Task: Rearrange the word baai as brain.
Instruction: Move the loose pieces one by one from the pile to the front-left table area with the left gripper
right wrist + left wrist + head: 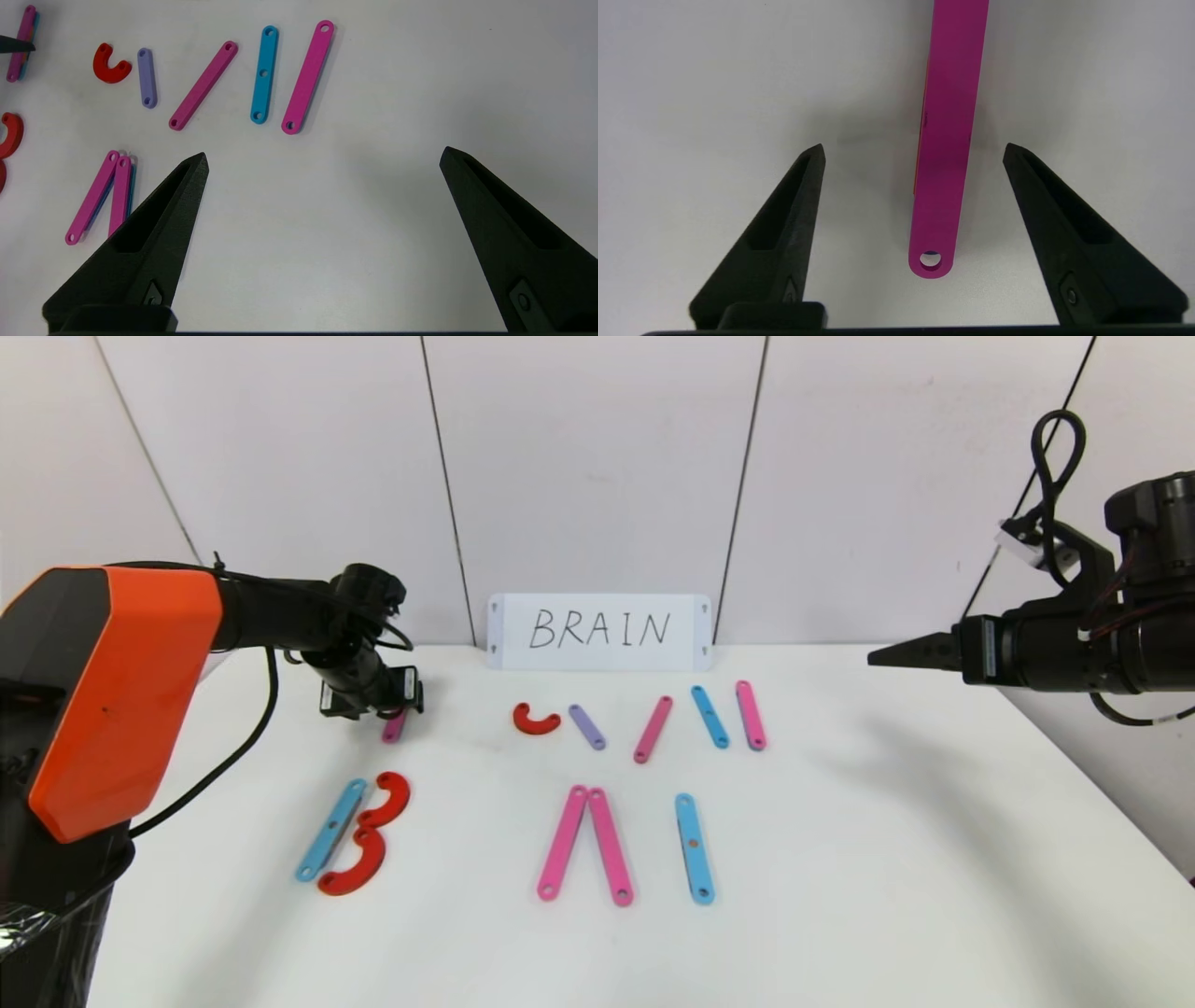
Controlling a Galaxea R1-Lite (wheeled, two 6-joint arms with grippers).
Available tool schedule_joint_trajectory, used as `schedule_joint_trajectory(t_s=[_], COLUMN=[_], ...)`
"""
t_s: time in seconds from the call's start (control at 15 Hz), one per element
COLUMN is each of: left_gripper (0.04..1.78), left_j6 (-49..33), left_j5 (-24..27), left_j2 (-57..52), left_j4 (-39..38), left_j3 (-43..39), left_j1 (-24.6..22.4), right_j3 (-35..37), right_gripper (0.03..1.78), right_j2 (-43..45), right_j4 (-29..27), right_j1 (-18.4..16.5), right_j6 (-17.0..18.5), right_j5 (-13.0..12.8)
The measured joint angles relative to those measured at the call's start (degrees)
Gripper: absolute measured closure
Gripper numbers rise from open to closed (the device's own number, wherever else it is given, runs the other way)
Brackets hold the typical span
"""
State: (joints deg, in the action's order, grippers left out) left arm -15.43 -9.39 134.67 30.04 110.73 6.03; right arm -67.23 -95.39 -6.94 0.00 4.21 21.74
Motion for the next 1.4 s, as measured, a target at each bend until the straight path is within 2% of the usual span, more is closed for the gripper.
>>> schedule_joint_trajectory(t_s=[0.27,0.4,0.87,1.4], left_gripper=[1.26,1.49,1.52,1.52], left_j6=[0.0,0.0,-1.3,-3.0], left_j5=[0.2,0.2,0.2,0.1], left_j2=[0.5,0.6,-4.6,-20.1], left_j4=[0.1,0.2,0.8,0.1], left_j3=[0.2,0.2,-4.2,-24.9], left_j1=[0.2,0.3,3.3,12.5], right_j3=[0.0,0.0,0.0,0.0], right_gripper=[0.08,0.08,0.08,0.08], right_j2=[0.0,0.1,0.1,0.1], right_j4=[0.0,-0.2,-0.1,-0.2], right_j1=[0.0,0.0,0.0,0.1], right_j6=[0.0,0.0,0.0,0.0], right_j5=[0.0,0.0,0.0,0.0])
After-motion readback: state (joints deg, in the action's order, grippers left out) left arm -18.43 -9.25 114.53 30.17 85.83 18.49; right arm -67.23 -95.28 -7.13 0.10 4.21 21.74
